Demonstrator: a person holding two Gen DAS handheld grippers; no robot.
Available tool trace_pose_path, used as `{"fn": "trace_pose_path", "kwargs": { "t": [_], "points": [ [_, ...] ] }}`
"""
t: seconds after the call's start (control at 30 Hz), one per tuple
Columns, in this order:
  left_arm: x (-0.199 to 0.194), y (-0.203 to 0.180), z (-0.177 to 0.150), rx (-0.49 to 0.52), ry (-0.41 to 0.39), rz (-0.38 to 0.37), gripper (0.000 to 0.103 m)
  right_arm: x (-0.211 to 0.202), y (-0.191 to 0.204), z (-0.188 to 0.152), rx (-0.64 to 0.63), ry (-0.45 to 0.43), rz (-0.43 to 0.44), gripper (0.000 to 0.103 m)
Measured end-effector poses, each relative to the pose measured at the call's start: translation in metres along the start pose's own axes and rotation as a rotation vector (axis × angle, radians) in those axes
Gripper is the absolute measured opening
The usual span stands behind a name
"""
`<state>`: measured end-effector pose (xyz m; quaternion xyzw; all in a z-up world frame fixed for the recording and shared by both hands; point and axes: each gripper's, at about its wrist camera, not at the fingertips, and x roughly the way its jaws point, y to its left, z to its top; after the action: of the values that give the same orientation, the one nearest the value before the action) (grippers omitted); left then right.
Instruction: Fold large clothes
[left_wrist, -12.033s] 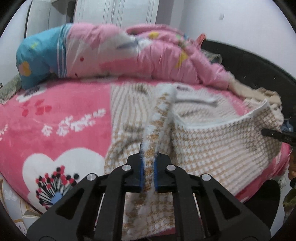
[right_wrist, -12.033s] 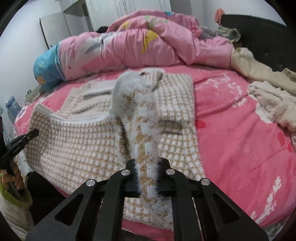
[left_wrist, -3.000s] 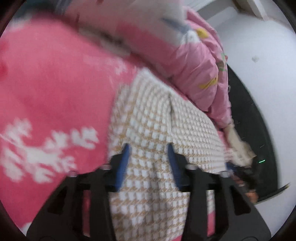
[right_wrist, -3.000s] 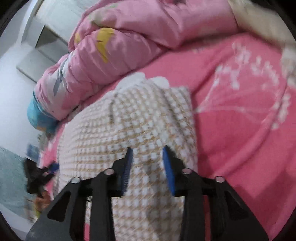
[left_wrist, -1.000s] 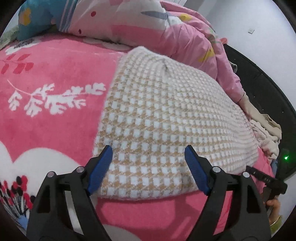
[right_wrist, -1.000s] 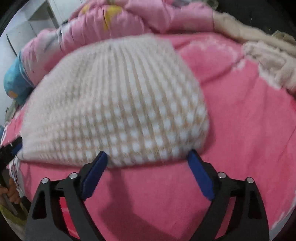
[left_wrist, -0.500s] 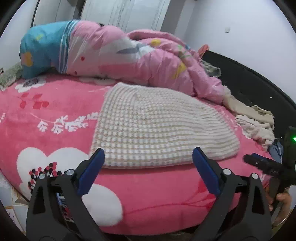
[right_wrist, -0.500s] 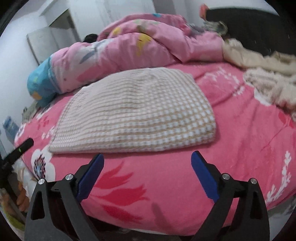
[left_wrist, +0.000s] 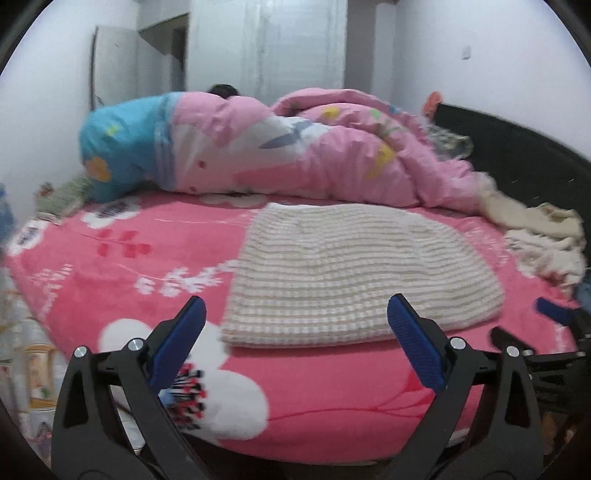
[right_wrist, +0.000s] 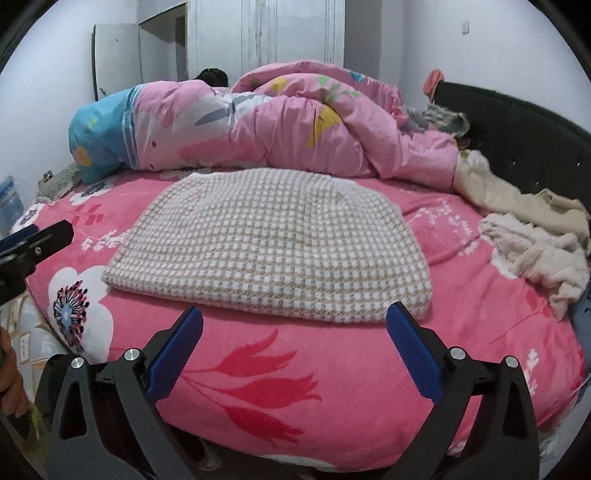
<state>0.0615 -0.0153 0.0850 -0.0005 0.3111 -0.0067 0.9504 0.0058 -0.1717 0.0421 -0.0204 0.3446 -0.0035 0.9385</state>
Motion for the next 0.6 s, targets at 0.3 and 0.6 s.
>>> {"fn": "trace_pose_path", "kwargs": {
  "t": [0.3, 0.6],
  "points": [
    [-0.005, -0.004, 0.002, 0.001, 0.008, 0.054, 0.095, -0.012, 0.011, 0.002, -0.036, -0.040, -0.071, 0.097],
    [0.007, 0.003, 0.000, -0.047, 0.068, 0.067, 0.095, -0.017, 0.021, 0.000, -0.062, -0.056, -0.089, 0.097]
  ]
}}
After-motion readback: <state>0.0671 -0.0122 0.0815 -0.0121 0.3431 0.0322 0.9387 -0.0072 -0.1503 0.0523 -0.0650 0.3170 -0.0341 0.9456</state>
